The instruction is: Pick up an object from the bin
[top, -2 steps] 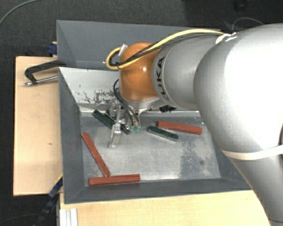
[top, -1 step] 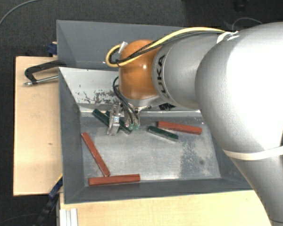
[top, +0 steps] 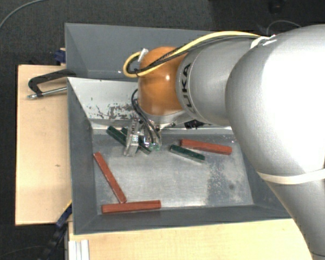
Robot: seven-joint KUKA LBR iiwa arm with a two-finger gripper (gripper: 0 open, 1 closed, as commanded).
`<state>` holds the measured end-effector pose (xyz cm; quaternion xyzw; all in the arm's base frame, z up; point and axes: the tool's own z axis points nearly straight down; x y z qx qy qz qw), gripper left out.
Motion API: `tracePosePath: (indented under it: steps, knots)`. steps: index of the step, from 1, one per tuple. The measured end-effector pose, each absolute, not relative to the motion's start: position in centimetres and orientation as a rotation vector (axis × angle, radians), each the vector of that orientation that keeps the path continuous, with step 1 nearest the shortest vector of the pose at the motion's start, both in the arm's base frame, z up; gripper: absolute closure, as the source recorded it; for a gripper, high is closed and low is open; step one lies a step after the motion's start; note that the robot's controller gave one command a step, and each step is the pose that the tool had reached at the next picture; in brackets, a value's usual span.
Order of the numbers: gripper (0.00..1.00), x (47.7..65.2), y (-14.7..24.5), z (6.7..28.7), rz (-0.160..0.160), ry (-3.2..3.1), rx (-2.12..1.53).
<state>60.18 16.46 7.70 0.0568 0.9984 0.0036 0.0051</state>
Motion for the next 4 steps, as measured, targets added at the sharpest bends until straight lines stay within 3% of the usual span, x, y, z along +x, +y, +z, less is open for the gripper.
tracePosePath:
  steps: [1,2,3,4]
  knots:
    - [0.00,60.0,16.3,7.4,0.006,3.133,0.179]
    - [0.00,60.1,17.5,14.6,0.006,3.123,-0.202]
    - [0.00,59.9,12.4,6.7,-0.001,3.134,-0.240]
    - [0.00,59.9,10.1,7.1,0.001,3.139,-0.106]
